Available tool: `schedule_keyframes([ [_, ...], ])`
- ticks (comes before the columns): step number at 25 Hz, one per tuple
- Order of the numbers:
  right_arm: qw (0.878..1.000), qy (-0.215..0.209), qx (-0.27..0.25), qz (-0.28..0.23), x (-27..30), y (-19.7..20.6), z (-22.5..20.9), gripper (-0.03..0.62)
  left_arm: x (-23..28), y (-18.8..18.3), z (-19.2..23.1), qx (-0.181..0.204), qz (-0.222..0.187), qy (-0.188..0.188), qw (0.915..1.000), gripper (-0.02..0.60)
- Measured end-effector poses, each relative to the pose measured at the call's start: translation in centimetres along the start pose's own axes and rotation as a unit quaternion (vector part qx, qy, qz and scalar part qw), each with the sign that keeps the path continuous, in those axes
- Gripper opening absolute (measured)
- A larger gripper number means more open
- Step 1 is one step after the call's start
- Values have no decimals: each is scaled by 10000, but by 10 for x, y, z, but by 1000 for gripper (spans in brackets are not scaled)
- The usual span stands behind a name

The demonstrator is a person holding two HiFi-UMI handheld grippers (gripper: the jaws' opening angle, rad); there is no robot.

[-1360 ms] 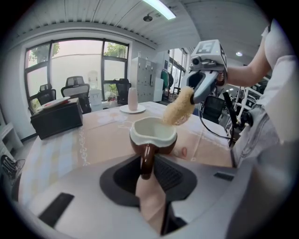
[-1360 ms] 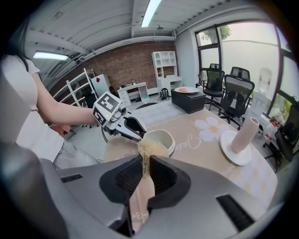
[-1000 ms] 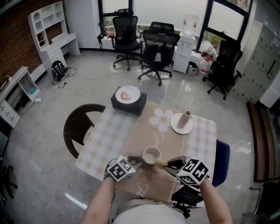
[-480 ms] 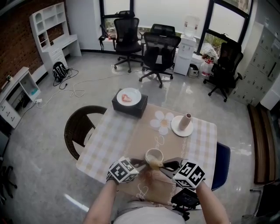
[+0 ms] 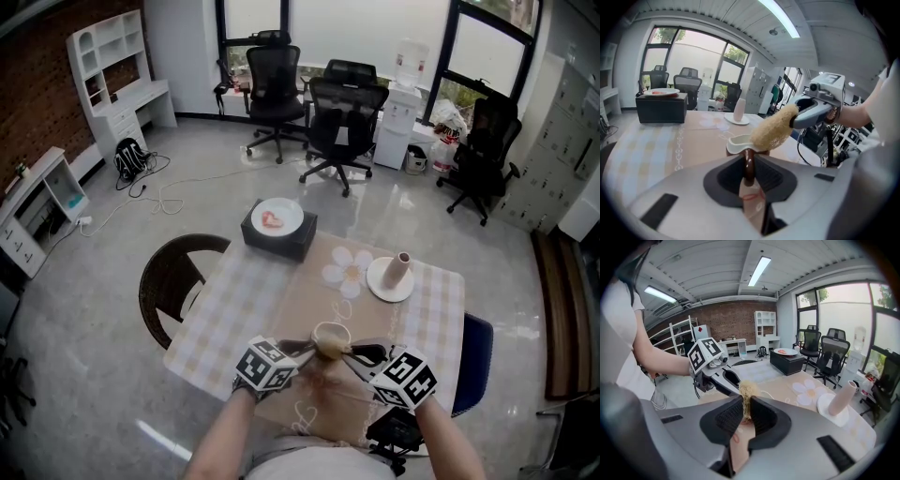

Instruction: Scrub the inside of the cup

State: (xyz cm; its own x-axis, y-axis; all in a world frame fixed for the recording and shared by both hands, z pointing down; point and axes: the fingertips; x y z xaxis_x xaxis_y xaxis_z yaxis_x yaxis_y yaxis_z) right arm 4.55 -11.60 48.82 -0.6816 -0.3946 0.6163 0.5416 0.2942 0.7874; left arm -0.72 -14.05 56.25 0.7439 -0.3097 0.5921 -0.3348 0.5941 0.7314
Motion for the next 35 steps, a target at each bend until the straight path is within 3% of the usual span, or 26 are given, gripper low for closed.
schedule_keyframes([
  [4,9998,-22,-119,-130,-6,-3,1,48,0,-7,5,-343,-92,-13,9994,66],
  [8,9993,0,-204,-317,-6,-9,-3,48,-1,-13,16,-1046,-238,-31,9942,66],
  [11,9981,-227,144,-556,-5,-15,-6,48,-2,-17,22,-1410,-282,2,9896,66],
  [14,9970,-504,424,-412,3,-9,-9,48,-2,-19,24,-1438,-238,23,9893,66],
  [20,9950,-383,919,-101,18,5,-32,48,-1,-21,30,-1427,-200,-24,9896,66],
  [24,9909,-588,1206,79,22,11,-37,46,0,-22,33,-1408,-169,-43,9899,66],
  [35,9906,-927,544,840,34,42,-10,46,-1,-24,34,-1391,-118,-71,9902,66],
])
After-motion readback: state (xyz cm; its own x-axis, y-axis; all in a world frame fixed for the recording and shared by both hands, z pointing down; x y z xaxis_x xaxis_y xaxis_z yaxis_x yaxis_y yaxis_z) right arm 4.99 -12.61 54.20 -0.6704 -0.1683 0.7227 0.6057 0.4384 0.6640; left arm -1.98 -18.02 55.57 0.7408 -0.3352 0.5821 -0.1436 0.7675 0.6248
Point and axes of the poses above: the fingertips, and each gripper's own axes: x forward along the fingers, z to its left, y out of its underside, and after that the axes turned 5 degrees about -x, right-handed
